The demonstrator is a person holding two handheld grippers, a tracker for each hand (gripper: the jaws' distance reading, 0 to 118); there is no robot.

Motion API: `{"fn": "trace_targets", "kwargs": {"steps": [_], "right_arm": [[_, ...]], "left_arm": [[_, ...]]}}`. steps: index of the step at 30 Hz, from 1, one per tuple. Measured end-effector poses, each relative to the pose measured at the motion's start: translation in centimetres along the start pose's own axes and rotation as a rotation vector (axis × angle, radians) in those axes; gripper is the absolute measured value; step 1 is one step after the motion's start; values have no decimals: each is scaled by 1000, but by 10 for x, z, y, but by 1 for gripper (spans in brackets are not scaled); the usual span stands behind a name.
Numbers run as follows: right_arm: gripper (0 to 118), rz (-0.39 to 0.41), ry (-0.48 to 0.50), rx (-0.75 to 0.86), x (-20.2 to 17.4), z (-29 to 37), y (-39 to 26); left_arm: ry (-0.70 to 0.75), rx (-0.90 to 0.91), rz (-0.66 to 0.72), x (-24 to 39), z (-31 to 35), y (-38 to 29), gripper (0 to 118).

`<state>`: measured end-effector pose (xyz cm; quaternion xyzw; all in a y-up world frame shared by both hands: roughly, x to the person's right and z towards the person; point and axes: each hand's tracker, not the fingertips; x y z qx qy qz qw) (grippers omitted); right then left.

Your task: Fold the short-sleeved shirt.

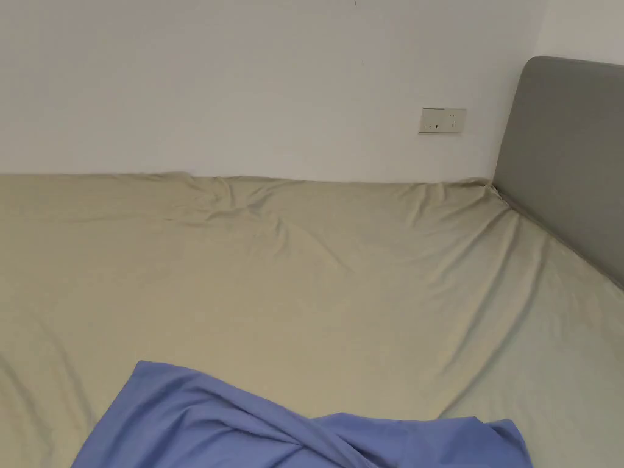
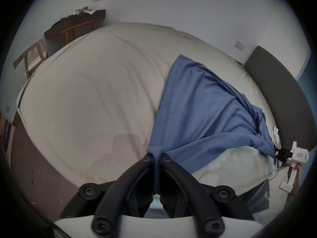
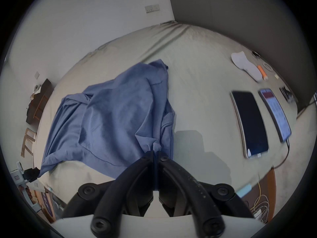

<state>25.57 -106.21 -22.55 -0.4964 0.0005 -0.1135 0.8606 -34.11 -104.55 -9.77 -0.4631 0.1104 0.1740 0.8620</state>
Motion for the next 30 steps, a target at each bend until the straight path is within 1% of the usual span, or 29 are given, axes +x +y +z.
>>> {"fn": "trace_targets", "kwargs": {"steps": [5,6,7,8,9,10,11,12,13,14,15,16,17,18,20,21,23,24,25,26,28,30], "right_arm": [[8,-9,-16,-18,9,7,-21],[15,-10,-16,-15,11,6,-22],[32,-15,-26,-7,12,5,-23],[52,-18,-45,-7,13,4,-23],[68,-28,-43,-9,13,5,-22],[74,-52,-22,0,15,8,-24],[82,-79,7,26,15,13,-24],[91,-93,26,58,13,20,-22],[94,-101,39,82,10,27,-19],[93,-96,47,112,7,34,-18],[92,-80,48,147,3,42,-15],[88,-53,37,175,-3,48,-11],[79,-23,32,196,-9,53,-9],[58,18,26,218,-16,58,-8],[15,76,5,260,-30,64,-7],[8,100,-5,279,-38,66,-7],[3,95,-7,287,-48,65,-11],[1,87,18,287,-50,65,-12],[1,64,73,272,-51,63,-14],[1,41,103,264,-51,62,-17],[1,7,141,234,-50,57,-23],[1,18,127,218,-50,52,-26]], "left_arm": [[12,-41,109,-24,0,-35,4],[19,-39,122,-28,-1,-38,14],[35,-29,144,-32,-3,-39,30],[72,-22,158,-27,-2,-40,55],[116,-23,168,-29,-3,-40,79],[121,-20,185,-32,-1,-38,82],[113,-11,198,-34,3,-36,81],[83,29,227,-36,11,-33,80],[59,70,250,-36,18,-28,80],[53,102,264,-34,24,-22,77],[44,139,276,-33,32,-16,64],[35,184,259,-24,39,-9,44],[29,217,240,-16,48,-1,21],[32,260,220,-9,53,5,0],[65,315,178,7,58,15,0],[45,330,159,15,61,18,0],[3,312,113,27,63,20,0],[-3,308,110,36,63,19,0],[-14,310,120,41,62,14,0],[-42,295,125,44,61,9,0],[-63,249,162,47,59,-2,0],[-51,246,180,45,59,-14,0]]}}
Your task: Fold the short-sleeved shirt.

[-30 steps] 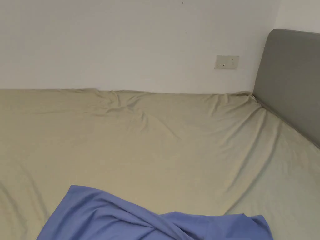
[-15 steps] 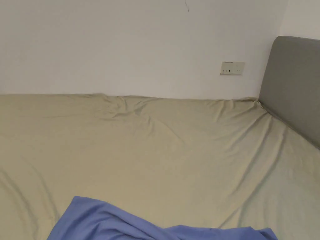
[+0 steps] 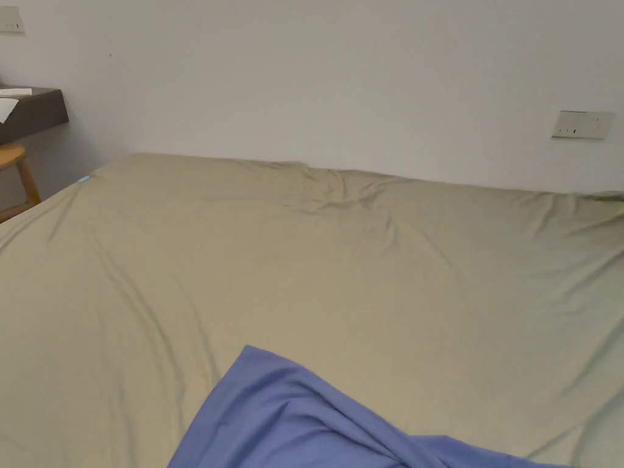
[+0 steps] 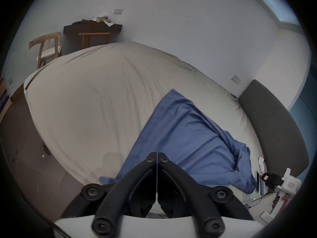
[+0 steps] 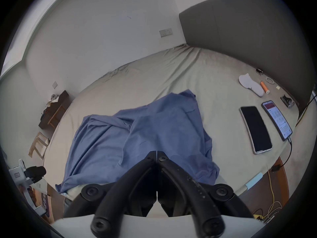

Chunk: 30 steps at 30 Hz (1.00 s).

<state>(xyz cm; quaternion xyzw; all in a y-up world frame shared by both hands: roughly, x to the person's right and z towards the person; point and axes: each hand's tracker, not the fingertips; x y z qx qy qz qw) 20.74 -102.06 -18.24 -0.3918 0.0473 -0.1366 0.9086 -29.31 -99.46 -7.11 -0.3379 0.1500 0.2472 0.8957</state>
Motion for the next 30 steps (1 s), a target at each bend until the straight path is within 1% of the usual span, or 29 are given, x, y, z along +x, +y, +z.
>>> {"fn": "trace_targets", "kwargs": {"steps": [1,2,3,4,5,7,9,12,14,15,17,18,19,20,22,23,24,26,27,28,29,30], "right_arm": [[1,11,-11,-13,0,-2,-2],[1,20,-23,-24,1,-3,-4],[1,22,-29,-32,2,-4,-5],[1,16,-28,-38,4,-5,-5],[1,-2,-24,-46,6,-6,-6],[1,-57,-10,-47,10,-6,-6],[1,-85,-3,-49,14,-9,-5],[1,-86,-10,-57,14,-13,-4],[1,-74,-24,-62,13,-13,-5],[1,-70,-33,-65,13,-13,-6],[1,-74,-37,-66,14,-10,-8],[2,-81,-38,-64,15,-8,-10],[2,-87,-44,-62,17,-6,-11],[6,-89,-55,-60,19,-4,-11],[13,-91,-95,-70,26,-3,-13],[18,-100,-112,-80,29,-5,-14],[52,-111,-124,-82,33,-7,-15],[106,-123,-157,-96,39,-12,-20],[118,-123,-159,-98,42,-15,-21],[117,-121,-157,-89,45,-15,-23],[114,-115,-169,-87,47,-18,-24],[111,-102,-201,-100,49,-23,-24]], "left_arm": [[23,-5,3,-4,1,-4,3],[80,17,14,-9,2,-8,20],[126,46,28,-15,3,-13,64],[162,50,40,-23,3,-17,90],[170,27,67,-30,2,-20,100],[147,-24,119,-59,0,-26,90],[142,-48,137,-67,-5,-31,90],[101,-71,66,-65,-20,-37,89],[58,-89,17,-66,-34,-41,85],[54,-127,5,-67,-44,-43,72],[83,-232,-2,-69,-59,-42,27],[134,-230,-15,-66,-64,-46,13],[200,-190,-42,-63,-66,-47,11],[179,-192,-29,-67,-65,-44,6],[85,-224,56,-66,-59,-39,6],[94,-240,70,-61,-58,-40,6],[108,-232,44,-59,-57,-41,6],[115,-228,1,-57,-58,-44,6],[123,-233,-5,-56,-60,-44,6],[130,-236,-8,-54,-61,-45,6],[134,-237,-10,-54,-62,-44,6],[137,-242,-10,-56,-66,-44,6]]}}
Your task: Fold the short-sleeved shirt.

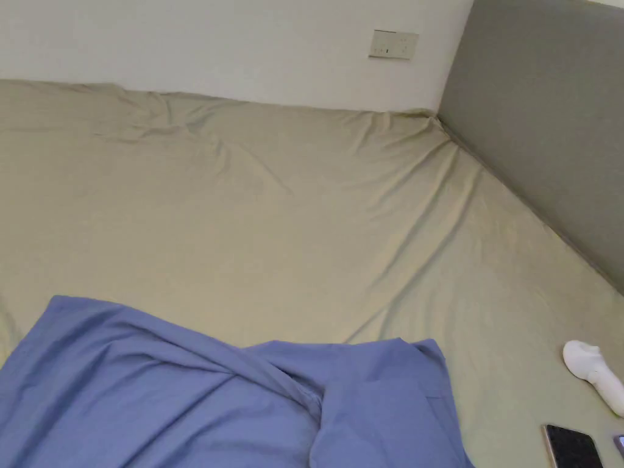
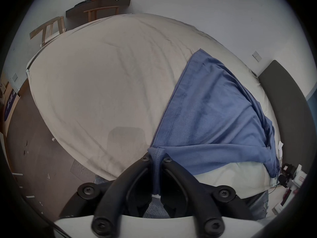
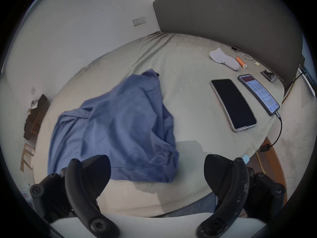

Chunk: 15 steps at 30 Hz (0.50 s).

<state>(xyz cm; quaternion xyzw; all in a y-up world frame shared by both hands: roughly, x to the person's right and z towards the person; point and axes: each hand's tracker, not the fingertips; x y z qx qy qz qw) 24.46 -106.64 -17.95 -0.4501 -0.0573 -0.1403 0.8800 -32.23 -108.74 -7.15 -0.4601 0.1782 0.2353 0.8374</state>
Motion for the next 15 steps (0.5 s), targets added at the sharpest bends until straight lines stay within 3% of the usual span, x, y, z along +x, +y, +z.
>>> {"fn": "trace_targets", "kwargs": {"steps": [2,5,10,11,14,15], "right_arm": [[107,40,-39,-32,1,-9,-2],[91,113,-72,-90,-3,-16,-8],[86,215,-88,-76,-9,-23,-19],[78,223,-90,-73,-8,-24,-20],[26,230,-8,-37,-6,-23,-23],[14,237,8,-31,-7,-22,-24]], "left_arm": [[5,-7,-6,-1,-3,2,6],[20,-12,-28,14,2,2,6],[27,-5,-25,17,2,1,6],[28,-5,-24,18,2,1,6],[32,-3,-33,19,3,2,6],[35,-2,-39,21,3,1,6]]}}
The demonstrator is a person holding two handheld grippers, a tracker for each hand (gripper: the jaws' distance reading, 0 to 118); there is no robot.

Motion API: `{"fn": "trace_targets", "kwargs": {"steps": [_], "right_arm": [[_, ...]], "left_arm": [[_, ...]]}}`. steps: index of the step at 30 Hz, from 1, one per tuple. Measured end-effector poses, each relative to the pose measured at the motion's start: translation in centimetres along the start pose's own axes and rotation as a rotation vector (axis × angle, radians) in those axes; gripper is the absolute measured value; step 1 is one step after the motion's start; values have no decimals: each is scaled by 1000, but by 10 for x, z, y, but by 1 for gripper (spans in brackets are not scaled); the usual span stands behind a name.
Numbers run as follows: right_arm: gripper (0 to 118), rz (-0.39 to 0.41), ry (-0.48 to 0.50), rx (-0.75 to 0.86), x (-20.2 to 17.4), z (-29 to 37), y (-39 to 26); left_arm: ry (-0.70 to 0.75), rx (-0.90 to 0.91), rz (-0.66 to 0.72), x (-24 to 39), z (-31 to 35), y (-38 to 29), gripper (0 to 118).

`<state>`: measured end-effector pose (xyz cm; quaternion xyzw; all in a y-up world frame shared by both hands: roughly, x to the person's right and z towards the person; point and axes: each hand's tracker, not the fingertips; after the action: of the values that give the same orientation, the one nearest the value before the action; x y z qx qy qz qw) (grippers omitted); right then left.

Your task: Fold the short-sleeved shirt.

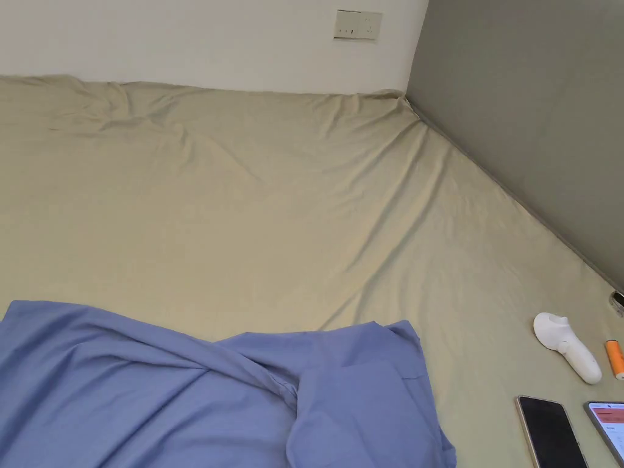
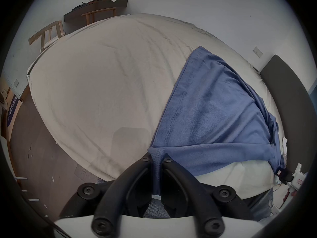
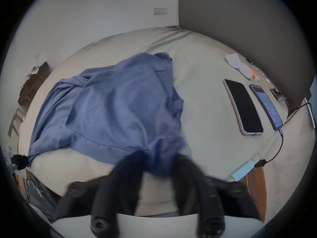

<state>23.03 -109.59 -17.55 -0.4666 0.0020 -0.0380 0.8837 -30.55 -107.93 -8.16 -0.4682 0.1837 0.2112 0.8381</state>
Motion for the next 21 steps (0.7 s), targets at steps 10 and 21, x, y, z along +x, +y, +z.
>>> {"fn": "trace_targets", "kwargs": {"steps": [10,21], "right_arm": [[10,-12,2,67,-4,43,21],[10,48,191,446,-26,134,198]], "left_arm": [[-19,34,43,9,20,10,6],[-383,499,-34,60,121,180,6]]}}
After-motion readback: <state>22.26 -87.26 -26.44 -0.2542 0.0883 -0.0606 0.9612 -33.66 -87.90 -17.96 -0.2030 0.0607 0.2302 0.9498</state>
